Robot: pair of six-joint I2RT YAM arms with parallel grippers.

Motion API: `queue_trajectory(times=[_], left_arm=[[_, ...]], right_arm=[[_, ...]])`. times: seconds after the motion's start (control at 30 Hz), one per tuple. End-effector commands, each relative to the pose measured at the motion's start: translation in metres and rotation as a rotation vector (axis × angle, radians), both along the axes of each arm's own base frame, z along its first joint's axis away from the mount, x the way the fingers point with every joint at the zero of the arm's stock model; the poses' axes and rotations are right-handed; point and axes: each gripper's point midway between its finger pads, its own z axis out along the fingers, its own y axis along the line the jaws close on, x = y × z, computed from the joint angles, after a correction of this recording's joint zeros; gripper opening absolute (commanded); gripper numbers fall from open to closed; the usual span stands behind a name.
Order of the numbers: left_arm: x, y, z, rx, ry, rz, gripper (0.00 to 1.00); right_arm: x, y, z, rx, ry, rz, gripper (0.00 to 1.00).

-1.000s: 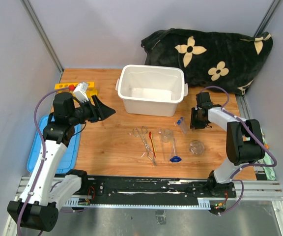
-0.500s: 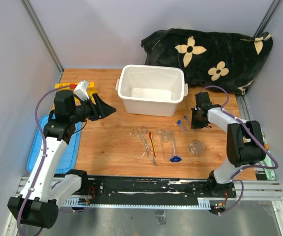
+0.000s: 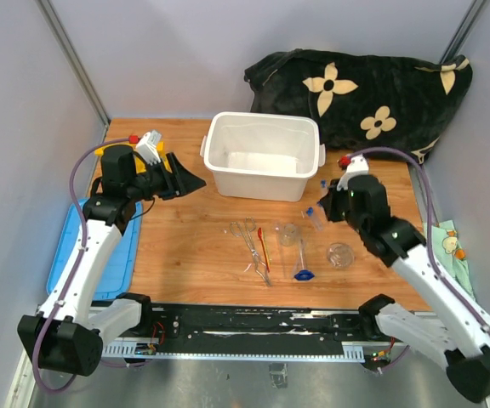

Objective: Organize the chemistry lab equipment
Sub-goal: Pick up the test tube at the center of the board.

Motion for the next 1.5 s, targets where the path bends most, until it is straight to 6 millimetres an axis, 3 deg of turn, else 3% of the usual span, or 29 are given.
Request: queue_trajectory(times=[0.0,0.17,0.27,0.43,0.63,0.83,0.97,1.27,1.47], left_arm=[[-0.002,-0.004,0.010,0.018,-0.047,-0.058,0.61],[-0.014,-0.005,0.008,0.014,-0.052,-0.073,0.61],[-0.019,-0.004,0.008,0.012,-0.062,-0.069,0.62],[-0.025,-0.006,0.004,-0.003,-0.047,-0.085,0.61],[-0.026,-0.006,-0.011,0.010,-0.018,-0.093,0.61],[-0.026,-0.007,-0.027,-0.004,0.010,-0.094,0.61],[-0.030,-0.012,-0.023,-0.055,0.002,-0.108,0.60],[-0.041,-0.020,-0.006,-0.092,-0.020,-0.136,0.59],[-0.064,-0.026,-0.026,-0.041,0.031,-0.193,0.56]], right_arm=[[-0.045,0.036,-0.017,-0.020,-0.095,0.172,0.01],[-0.086,0.063,-0.065,-0.080,-0.211,0.250,0.01],[-0.099,0.083,-0.071,-0.156,-0.282,0.278,0.01],[-0.106,0.129,-0.052,-0.204,-0.355,0.366,0.01],[-0.111,0.181,-0.016,-0.076,-0.411,0.472,0.01],[-0.117,0.227,-0.005,0.106,-0.478,0.546,0.01],[-0.122,0.256,-0.001,0.189,-0.496,0.589,0.01],[-0.110,0.295,0.009,0.169,-0.563,0.597,0.01],[-0.096,0.297,0.008,0.144,-0.558,0.576,0.01]])
